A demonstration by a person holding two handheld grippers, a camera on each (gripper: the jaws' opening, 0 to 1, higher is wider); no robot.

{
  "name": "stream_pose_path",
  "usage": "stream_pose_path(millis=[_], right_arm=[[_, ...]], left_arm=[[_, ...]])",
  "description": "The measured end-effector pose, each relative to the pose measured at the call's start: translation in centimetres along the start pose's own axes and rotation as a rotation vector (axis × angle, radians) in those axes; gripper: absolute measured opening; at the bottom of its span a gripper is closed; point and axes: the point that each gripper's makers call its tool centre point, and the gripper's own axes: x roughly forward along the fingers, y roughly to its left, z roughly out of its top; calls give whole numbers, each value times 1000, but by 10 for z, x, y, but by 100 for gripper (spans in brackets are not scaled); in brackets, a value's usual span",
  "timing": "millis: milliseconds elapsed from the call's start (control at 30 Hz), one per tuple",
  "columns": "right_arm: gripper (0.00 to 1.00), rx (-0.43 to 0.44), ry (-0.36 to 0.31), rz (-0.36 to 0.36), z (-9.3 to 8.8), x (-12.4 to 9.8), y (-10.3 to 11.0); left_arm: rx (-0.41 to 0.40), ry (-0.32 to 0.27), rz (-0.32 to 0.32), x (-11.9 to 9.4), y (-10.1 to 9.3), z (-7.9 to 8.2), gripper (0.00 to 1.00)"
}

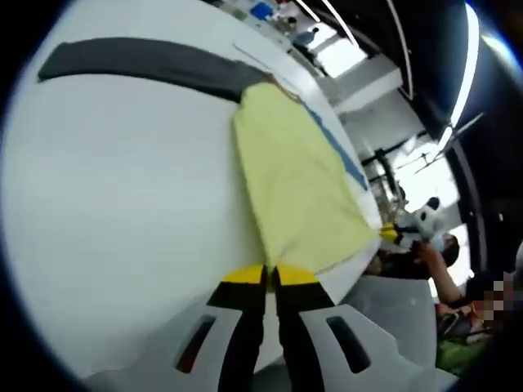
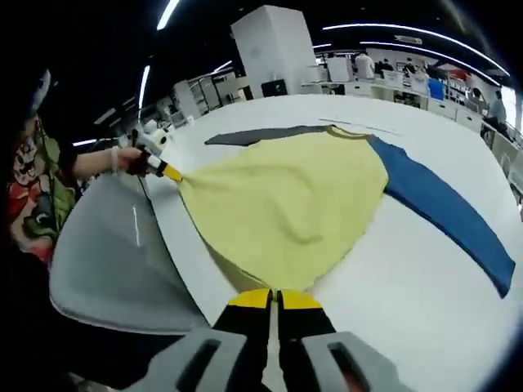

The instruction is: Fold the garment on the visible template until the final outline fits inside the template.

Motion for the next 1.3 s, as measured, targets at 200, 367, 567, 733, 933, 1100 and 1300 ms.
stream_pose_path(millis=[200,367,567,733,933,1100,1300], right_arm=[[0,-47,63,4,-17,8,-4],[0,-72,97,0,-25,12,-9],[0,-84,120,1,-28,11,-11],[0,-80,128,1,-29,12,-9],[0,-79,146,3,-33,14,-8],[0,-47,136,6,-33,14,-8],[0,12,114,12,-33,14,-6]], left_arm=[[-17,35,6,5,6,-8,1],[-29,51,1,6,10,-13,1],[-36,61,-6,8,12,-15,1],[-38,59,-10,8,13,-16,1],[-26,56,-12,8,12,-16,1],[-8,56,-18,9,11,-16,1],[40,49,-28,9,9,-16,2]])
